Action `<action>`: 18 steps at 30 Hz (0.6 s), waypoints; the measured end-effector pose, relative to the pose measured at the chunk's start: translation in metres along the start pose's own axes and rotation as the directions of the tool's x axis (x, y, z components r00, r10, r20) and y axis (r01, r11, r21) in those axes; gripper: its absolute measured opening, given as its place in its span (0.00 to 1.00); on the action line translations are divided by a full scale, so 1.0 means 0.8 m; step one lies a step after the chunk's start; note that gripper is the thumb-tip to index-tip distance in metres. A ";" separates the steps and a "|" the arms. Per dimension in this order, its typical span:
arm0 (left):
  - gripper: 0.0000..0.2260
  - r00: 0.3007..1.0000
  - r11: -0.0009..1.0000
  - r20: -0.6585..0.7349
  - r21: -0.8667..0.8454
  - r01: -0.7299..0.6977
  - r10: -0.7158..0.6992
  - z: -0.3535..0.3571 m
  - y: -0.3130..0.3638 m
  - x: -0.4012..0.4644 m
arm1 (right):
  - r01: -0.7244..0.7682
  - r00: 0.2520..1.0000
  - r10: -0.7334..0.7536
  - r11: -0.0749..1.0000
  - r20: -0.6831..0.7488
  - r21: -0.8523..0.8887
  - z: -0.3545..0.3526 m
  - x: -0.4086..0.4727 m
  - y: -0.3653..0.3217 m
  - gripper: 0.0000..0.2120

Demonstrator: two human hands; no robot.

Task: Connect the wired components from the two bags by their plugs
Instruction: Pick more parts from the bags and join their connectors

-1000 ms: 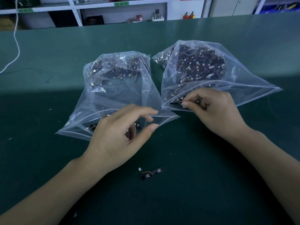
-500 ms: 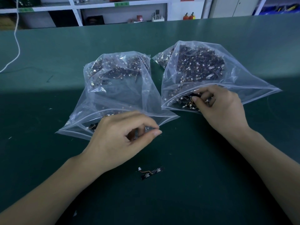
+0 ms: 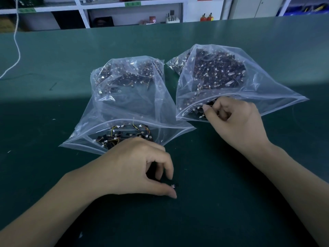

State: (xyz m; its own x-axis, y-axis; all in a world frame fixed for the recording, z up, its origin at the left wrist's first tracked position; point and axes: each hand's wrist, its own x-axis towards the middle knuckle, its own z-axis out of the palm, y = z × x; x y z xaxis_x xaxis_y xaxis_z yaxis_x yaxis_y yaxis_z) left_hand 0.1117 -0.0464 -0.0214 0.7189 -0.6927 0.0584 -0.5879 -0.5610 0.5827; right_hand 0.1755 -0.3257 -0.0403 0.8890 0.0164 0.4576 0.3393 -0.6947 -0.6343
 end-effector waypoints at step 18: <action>0.03 0.998 0.978 -0.062 0.208 -0.017 0.030 0.008 0.021 0.006 | 0.289 0.948 -0.306 0.943 0.084 0.164 0.016 -0.015 -0.013 0.17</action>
State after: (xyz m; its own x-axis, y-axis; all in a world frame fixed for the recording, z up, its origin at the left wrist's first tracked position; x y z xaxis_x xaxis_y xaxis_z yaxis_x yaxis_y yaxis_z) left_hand 0.1032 -0.0622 -0.0167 0.7223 -0.6799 0.1263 -0.6642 -0.6311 0.4007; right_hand 0.1651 -0.3099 -0.0473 0.7654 0.2884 0.5753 0.6275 -0.5327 -0.5678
